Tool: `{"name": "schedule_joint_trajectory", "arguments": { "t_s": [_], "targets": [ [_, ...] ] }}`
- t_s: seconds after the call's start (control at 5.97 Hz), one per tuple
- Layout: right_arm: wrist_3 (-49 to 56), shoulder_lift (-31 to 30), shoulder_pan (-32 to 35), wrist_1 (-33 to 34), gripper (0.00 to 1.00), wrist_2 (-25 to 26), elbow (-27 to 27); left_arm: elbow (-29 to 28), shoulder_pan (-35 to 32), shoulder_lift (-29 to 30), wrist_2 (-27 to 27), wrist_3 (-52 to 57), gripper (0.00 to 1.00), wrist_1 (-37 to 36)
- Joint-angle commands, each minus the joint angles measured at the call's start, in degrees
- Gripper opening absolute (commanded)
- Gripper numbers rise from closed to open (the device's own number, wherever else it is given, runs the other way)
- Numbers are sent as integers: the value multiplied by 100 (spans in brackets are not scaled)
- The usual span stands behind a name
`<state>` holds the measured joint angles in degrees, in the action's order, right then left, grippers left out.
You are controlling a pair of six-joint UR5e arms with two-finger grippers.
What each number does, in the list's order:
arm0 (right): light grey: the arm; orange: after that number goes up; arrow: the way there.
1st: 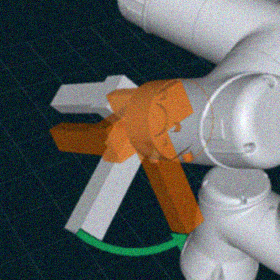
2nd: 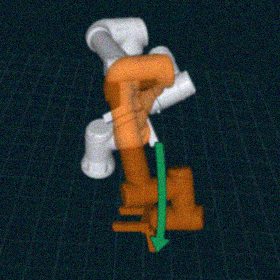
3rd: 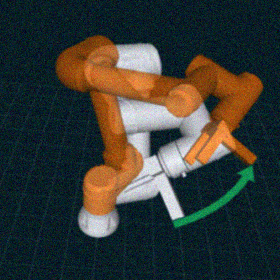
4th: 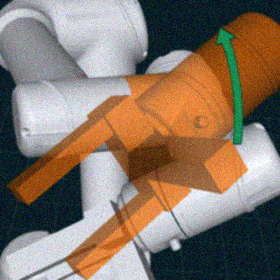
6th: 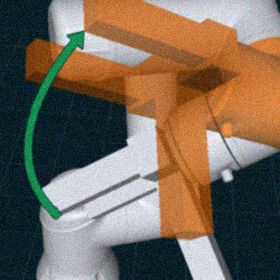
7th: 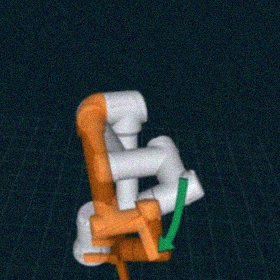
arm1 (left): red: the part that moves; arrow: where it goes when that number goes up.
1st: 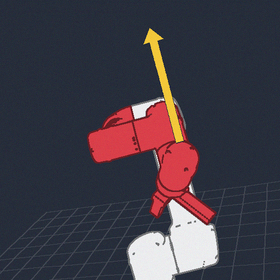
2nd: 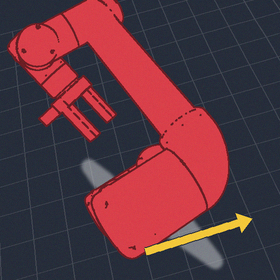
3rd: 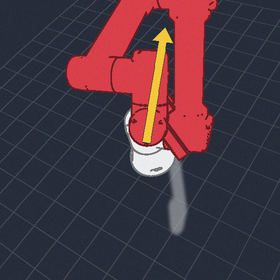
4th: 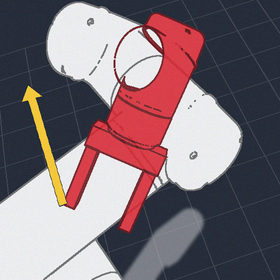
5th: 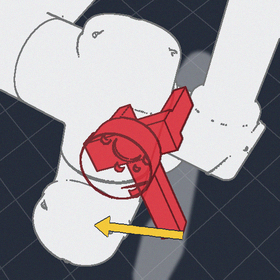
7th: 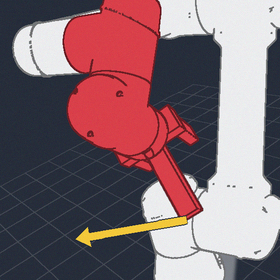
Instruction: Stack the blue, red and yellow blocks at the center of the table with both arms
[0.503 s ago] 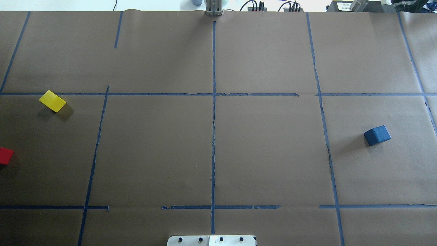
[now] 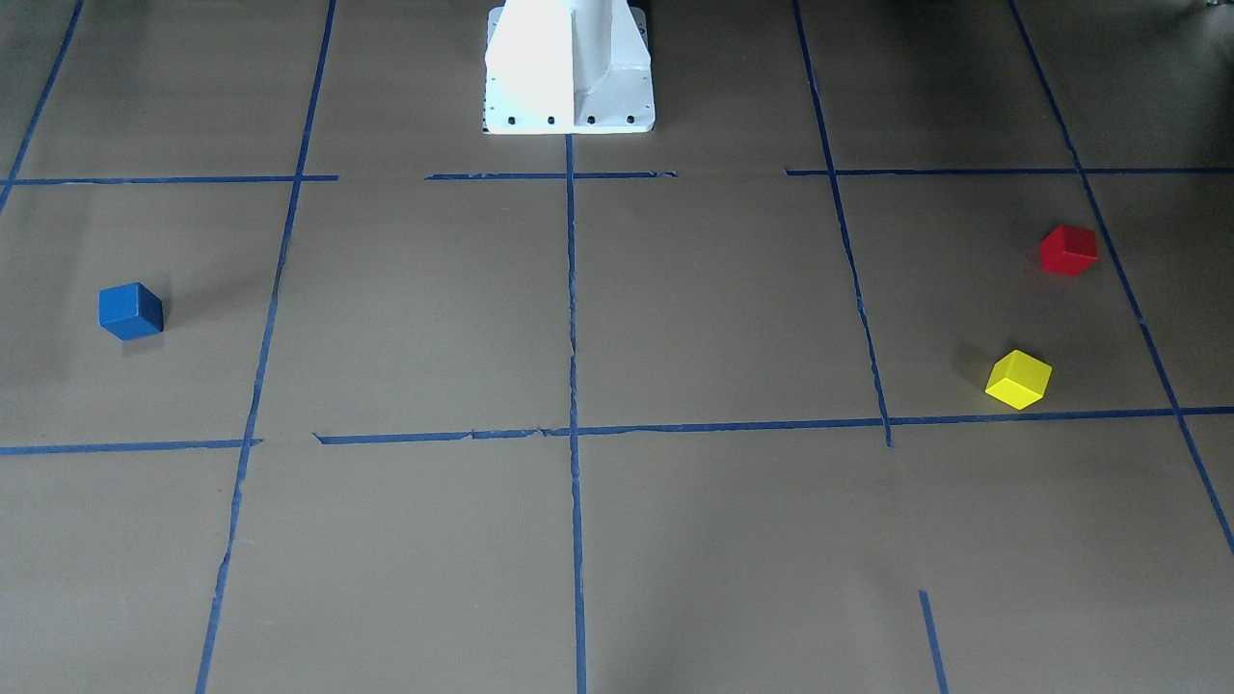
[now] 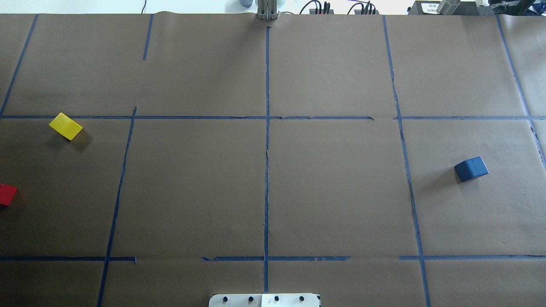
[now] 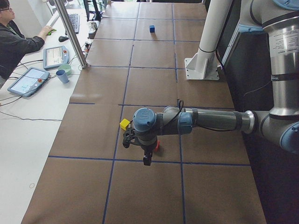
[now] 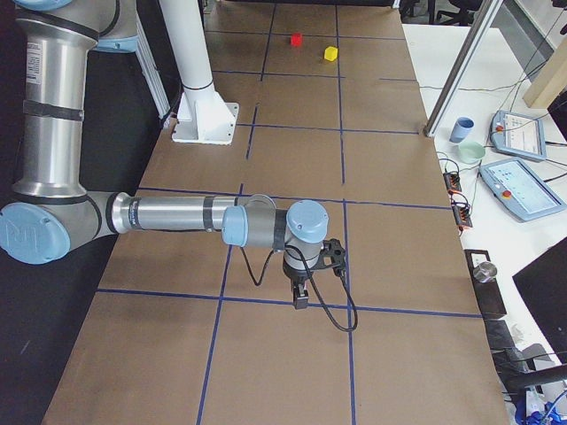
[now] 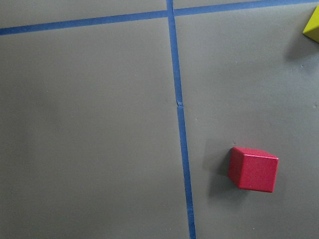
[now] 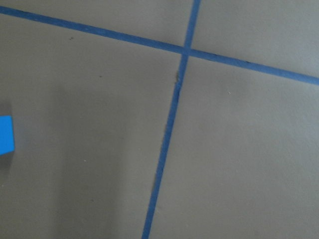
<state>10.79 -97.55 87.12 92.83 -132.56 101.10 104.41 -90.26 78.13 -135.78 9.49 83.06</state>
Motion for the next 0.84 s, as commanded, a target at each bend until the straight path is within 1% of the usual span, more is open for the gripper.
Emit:
{"name": "schedule_joint_trajectory", "arguments": {
  "t_s": [0.0,0.17,0.34,0.5,0.67],
  "targets": [
    [-538,140,-770,-823,100,-77,190,0,0,0,-1,9,100,0],
    [-1204,140,-1384,-1446,100,-17,278,0,0,0,-1,9,100,0],
    [-2029,140,-1965,-1904,100,149,253,0,0,0,-1,0,100,9],
    [-2942,140,-2432,-2422,100,551,253,0,0,0,-1,0,100,0],
    [-3691,105,-2863,-2923,100,834,244,0,0,0,-1,0,100,0]
  ]
}}
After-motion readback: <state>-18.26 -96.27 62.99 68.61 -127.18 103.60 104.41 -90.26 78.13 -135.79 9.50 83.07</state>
